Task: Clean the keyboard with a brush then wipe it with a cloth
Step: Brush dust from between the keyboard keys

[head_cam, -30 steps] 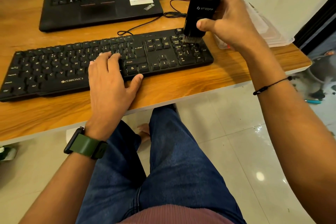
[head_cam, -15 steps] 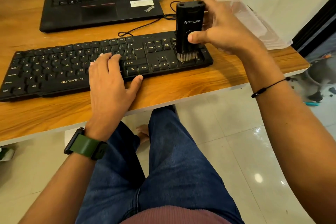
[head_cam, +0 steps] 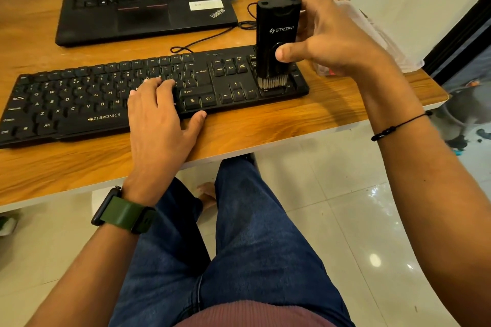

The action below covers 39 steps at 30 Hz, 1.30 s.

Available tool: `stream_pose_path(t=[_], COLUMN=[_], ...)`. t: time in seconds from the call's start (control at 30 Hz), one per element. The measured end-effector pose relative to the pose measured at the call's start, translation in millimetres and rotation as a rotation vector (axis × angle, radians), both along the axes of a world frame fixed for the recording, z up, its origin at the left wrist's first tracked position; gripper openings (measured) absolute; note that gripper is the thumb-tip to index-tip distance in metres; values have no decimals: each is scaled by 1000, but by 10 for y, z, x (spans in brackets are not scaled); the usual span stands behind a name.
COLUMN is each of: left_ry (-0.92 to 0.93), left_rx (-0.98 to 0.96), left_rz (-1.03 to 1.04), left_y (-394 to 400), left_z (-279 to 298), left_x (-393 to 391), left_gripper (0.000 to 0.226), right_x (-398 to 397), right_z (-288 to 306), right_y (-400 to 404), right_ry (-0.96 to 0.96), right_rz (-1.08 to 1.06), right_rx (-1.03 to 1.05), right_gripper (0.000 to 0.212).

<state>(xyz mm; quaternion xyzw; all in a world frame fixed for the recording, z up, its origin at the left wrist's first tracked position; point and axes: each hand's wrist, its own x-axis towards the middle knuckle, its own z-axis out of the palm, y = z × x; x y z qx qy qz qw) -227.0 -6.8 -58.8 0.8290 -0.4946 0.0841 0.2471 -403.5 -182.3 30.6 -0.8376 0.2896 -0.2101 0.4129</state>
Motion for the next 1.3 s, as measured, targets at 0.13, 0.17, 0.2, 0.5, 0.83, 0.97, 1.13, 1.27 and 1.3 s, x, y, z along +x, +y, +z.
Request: stream_pose_path(t=[0.13, 0.17, 0.2, 0.5, 0.83, 0.97, 1.13, 1.27, 1.3], left_ry=[4, 3, 0, 11, 13, 13, -14, -2, -3], left_rx=[5, 5, 5, 3, 8, 7, 16, 27, 29], left_rz=[0, 0, 0, 1, 4, 4, -10, 2, 3], left_y=[1, 5, 6, 4, 7, 4, 0, 4, 2], left_z=[1, 2, 2, 21, 29, 24, 1, 13, 12], left_x=[-7, -8, -11, -22, -34, -33, -14, -20, -18], left_gripper=[67, 66, 66, 66, 67, 67, 66, 67, 67], right_x=[87, 98, 98, -85, 71, 73, -41, 44, 82], right_z=[-71, -86, -99, -46, -99, -199, -82, -86, -101], right_y=[-12, -21, -23, -8, -26, -15, -71, -102, -112], right_ry=[1, -25, -50, -44, -75, -140, -65, -33, -37], right_rz=[-52, -75, -94, 1, -95, -105, 5, -21, -46], right_rx=[-69, -94, -107, 35, -110, -54, 114, 82, 75], right_gripper=[61, 64, 65, 57, 57, 55, 60, 58, 60])
